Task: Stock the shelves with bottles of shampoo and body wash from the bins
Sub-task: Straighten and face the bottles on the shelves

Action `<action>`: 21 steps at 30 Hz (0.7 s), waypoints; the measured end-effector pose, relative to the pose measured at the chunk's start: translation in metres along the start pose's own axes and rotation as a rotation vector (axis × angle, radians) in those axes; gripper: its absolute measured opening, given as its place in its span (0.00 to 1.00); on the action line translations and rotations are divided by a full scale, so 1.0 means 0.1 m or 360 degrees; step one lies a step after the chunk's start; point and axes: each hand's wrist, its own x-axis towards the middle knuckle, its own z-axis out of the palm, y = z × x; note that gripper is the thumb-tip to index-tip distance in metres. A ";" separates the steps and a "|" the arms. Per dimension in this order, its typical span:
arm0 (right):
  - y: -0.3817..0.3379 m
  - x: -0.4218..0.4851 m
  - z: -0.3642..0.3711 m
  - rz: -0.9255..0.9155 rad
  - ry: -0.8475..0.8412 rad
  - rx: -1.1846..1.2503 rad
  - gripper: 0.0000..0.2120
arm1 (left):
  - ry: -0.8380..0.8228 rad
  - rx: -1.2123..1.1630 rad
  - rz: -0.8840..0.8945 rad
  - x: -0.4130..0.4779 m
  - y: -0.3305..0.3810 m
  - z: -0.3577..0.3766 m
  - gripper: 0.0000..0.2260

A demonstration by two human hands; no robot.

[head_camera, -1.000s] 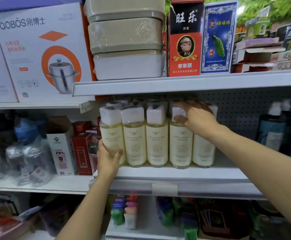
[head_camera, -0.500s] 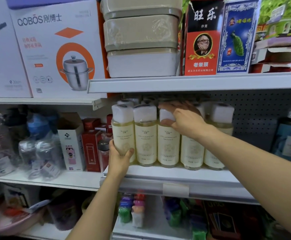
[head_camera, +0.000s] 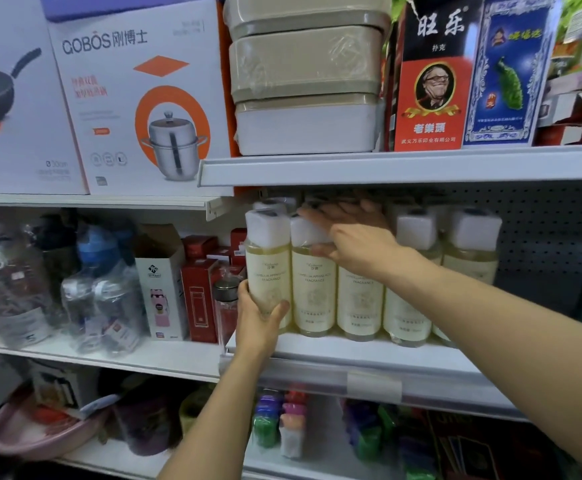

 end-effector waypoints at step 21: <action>0.23 -1.08 0.42 0.1261 0.0999 0.0875 0.46 | -0.0107 -0.0057 0.0052 0.10 -0.03 -0.05 0.36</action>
